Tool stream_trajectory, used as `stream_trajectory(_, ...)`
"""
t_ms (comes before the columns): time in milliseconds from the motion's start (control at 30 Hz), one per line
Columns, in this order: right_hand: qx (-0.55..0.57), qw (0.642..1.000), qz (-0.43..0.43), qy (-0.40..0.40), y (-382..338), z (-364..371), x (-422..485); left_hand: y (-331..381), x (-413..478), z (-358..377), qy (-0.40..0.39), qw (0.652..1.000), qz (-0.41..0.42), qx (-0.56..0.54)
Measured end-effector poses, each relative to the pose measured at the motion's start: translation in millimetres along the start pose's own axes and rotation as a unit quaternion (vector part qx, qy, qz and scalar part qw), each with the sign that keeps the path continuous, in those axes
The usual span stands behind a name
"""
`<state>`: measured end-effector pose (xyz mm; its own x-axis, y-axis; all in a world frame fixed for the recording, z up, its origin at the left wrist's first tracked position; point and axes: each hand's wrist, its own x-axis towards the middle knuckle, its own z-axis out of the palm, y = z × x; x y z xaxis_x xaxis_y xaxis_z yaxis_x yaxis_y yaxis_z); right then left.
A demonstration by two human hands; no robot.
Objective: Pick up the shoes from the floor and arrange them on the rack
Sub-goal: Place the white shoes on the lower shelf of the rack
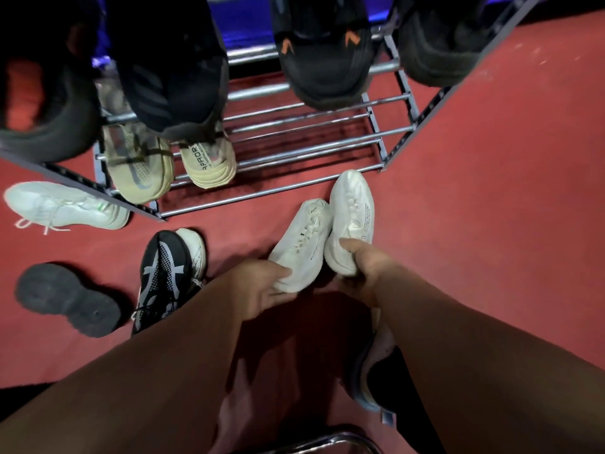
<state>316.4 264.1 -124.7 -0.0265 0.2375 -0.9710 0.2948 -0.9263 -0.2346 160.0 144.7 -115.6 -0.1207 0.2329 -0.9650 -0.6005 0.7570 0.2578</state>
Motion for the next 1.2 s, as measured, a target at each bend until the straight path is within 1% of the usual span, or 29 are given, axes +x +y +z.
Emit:
stream_trajectory(100,-0.069,0.997,-0.027,0.004,-16,-13,-35,17,-40,11,0.0,0.999,0.027,0.026)
stream_trajectory(233,-0.153,0.985,-0.077,0.021,-33,-43,-97,25,-101,27,0.023,0.992,0.062,0.107)
stream_trajectory(333,-0.255,0.957,-0.133,0.042,-41,-67,-151,23,-141,31,0.028,0.985,0.068,0.155)
stream_trajectory(433,-0.308,0.931,-0.192,0.042,-42,-89,-205,24,-177,38,0.023,0.984,0.089,0.152)
stream_trajectory(500,-0.302,0.925,-0.228,0.042,-38,-104,-234,24,-199,44,0.033,0.979,0.118,0.163)
stream_trajectory(633,-0.248,0.924,-0.287,0.058,-27,-132,-273,26,-238,61,0.03,0.976,0.156,0.151)
stream_trajectory(800,-0.165,0.931,-0.319,0.063,-6,-146,-303,17,-279,74,0.029,0.97,0.198,0.14)
stream_trajectory(1000,-0.094,0.93,-0.352,0.052,3,-144,-319,18,-305,81,0.016,0.969,0.207,0.135)
stream_trajectory(1200,-0.06,0.934,-0.35,0.027,-6,-125,-313,31,-302,76,0.014,0.972,0.202,0.121)
